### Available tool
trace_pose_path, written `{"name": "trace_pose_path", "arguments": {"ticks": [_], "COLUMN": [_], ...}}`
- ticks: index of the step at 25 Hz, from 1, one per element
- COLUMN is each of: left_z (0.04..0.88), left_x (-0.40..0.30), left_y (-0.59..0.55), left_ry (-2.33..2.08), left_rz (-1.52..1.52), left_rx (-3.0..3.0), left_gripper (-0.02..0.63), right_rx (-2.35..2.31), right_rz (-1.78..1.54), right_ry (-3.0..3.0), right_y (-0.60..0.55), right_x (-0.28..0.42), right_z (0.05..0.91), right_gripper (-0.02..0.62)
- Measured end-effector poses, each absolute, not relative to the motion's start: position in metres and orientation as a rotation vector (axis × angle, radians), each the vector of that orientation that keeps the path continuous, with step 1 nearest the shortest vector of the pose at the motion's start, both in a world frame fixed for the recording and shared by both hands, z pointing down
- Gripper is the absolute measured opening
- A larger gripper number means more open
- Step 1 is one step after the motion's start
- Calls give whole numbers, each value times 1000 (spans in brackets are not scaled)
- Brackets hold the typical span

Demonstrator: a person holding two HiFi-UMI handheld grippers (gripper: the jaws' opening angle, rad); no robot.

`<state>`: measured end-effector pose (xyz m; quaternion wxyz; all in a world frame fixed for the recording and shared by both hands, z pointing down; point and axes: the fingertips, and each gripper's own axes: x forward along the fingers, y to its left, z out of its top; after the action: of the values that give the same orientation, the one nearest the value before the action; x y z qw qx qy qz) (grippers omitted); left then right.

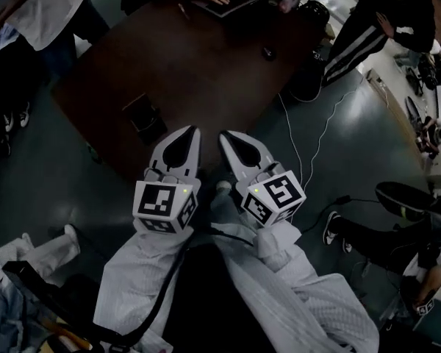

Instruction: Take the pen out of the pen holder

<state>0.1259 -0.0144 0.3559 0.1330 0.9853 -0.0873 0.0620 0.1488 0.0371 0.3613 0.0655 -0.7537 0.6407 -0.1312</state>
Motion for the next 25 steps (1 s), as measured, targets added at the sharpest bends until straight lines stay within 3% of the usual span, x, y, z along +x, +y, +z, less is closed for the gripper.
{"name": "trace_pose_path", "arguments": {"ticks": [5,12,25], "left_z": [354,373,386], "left_x": [138,90,31], "left_y": [-40,-82,-168], "left_ry": [-627,-1032,-1185], "left_rz": [128,124,119], "left_rx": [2761,2594,2526], "left_gripper": [4,3,5], "right_rx": [-2048,-1769,-1717], "right_rz": [-477,-576,-679], "right_ry": [2261,2529,2671], "right_y": [9,-50,-148], "right_x": [178,161,114], "right_z": [364,385,431], "right_gripper": [2,2,2]}}
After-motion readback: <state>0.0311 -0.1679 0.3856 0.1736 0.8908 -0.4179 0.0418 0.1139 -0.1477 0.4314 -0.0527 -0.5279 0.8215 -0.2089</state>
